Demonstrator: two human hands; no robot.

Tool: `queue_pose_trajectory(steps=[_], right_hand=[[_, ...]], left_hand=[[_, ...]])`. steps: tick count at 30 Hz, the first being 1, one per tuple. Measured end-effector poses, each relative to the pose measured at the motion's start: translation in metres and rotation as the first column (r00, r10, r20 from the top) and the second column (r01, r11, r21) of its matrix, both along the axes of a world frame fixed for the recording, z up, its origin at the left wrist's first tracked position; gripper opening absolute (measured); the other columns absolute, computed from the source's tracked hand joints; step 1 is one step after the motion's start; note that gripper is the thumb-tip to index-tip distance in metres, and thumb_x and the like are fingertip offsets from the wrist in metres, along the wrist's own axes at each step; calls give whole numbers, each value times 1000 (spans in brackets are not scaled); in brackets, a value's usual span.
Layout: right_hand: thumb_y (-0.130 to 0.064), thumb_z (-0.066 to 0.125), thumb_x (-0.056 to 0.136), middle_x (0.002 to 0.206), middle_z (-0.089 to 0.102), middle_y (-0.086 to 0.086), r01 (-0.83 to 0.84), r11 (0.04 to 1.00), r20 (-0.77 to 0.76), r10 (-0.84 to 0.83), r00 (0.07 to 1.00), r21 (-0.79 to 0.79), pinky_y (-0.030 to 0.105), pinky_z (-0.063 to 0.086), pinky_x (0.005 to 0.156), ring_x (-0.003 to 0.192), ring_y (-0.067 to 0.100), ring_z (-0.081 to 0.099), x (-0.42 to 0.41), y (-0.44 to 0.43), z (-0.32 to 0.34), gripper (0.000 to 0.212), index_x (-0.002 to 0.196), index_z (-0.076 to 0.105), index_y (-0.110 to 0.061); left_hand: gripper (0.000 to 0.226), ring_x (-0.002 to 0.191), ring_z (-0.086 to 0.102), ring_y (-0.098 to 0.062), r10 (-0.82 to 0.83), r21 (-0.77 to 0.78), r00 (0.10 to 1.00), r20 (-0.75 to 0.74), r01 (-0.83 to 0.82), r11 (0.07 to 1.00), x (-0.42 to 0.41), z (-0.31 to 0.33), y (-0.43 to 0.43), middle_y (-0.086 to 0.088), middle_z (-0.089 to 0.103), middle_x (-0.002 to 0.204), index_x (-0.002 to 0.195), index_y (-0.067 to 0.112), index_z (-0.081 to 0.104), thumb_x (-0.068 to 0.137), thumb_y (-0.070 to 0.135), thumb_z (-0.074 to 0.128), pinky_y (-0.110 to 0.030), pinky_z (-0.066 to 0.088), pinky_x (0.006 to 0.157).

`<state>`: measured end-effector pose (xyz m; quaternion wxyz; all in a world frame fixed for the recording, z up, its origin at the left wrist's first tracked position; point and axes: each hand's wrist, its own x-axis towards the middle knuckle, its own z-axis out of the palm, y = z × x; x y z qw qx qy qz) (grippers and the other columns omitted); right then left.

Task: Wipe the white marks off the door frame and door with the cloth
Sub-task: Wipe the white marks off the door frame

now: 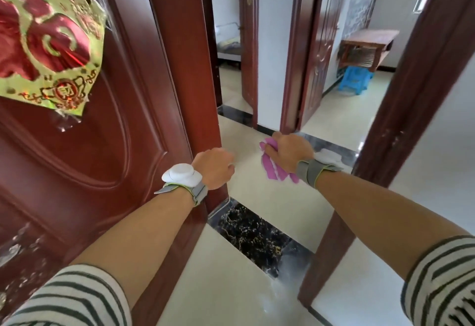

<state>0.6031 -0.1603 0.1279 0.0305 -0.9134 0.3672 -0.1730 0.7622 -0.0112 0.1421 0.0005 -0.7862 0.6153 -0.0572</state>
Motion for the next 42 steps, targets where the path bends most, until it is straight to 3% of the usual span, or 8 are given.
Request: queue_pose_trajectory(steps=[7, 12, 17, 20, 28, 33, 38, 42], right_hand=[[-57, 34, 95, 87, 66, 10, 63, 998, -26, -63, 998, -5, 36, 46, 68, 81, 33, 62, 66, -69, -7, 47, 101, 54, -15], [-59, 36, 93, 92, 67, 8, 166, 984, -30, -164, 986, 67, 38, 50, 74, 85, 32, 63, 99, -118, -11, 45, 99, 56, -20], [-57, 40, 93, 95, 65, 10, 365, 926, -24, -365, 931, 96, 33, 39, 72, 91, 33, 62, 126, -163, -8, 42, 101, 57, -19], [-60, 39, 92, 89, 64, 8, 457, 882, -10, -459, 888, 111, 34, 43, 71, 86, 33, 62, 131, -183, -9, 43, 94, 57, -21], [-60, 38, 93, 82, 60, 1, 680, 722, -64, -678, 732, 123, 32, 45, 68, 73, 22, 56, 99, -226, -19, 43, 91, 58, -22], [-55, 41, 94, 87, 67, 6, 759, 635, -68, -759, 648, 144, 38, 53, 76, 78, 26, 63, 64, -261, -31, 41, 93, 58, -19], [-51, 42, 95, 85, 68, 7, 839, 526, -79, -839, 538, 137, 38, 52, 75, 79, 27, 64, 25, -301, -41, 38, 93, 58, -16], [-54, 42, 93, 84, 69, 6, 894, 437, -91, -891, 445, 97, 35, 52, 70, 78, 28, 64, 0, -321, -40, 42, 95, 61, -17]], left_hand=[[32, 107, 61, -26, -40, 11, 999, 0, 40, 999, 75, -6, -83, -4, 61, 120, 124, 15, 60, 103, 28, 40, -28, 36, 77], [31, 109, 61, -29, -122, 33, 992, -32, 123, 992, 120, -13, -151, -5, 62, 123, 124, 17, 61, 102, 30, 44, -36, 47, 86], [30, 106, 61, -28, -275, 39, 960, -46, 277, 960, 167, -10, -232, -5, 62, 122, 121, 16, 62, 101, 33, 46, -41, 51, 90], [32, 111, 59, -29, -381, 29, 924, -37, 382, 924, 175, -3, -278, -4, 60, 126, 126, 18, 60, 102, 34, 47, -40, 50, 92], [33, 118, 57, -25, -625, 49, 780, -31, 626, 778, 145, -15, -379, -2, 58, 132, 131, 22, 58, 103, 34, 44, -35, 45, 92], [29, 106, 62, -28, -725, 42, 687, -49, 727, 685, 110, -22, -447, -8, 64, 120, 119, 14, 63, 102, 28, 44, -30, 41, 77], [27, 100, 63, -27, -830, 59, 553, -67, 833, 550, 71, -23, -522, -4, 64, 111, 112, 17, 64, 101, 28, 42, -34, 50, 80], [26, 96, 62, -25, -886, -23, 455, -88, 889, 458, 38, -15, -569, -3, 65, 103, 107, 15, 67, 99, 26, 45, -29, 38, 71]])
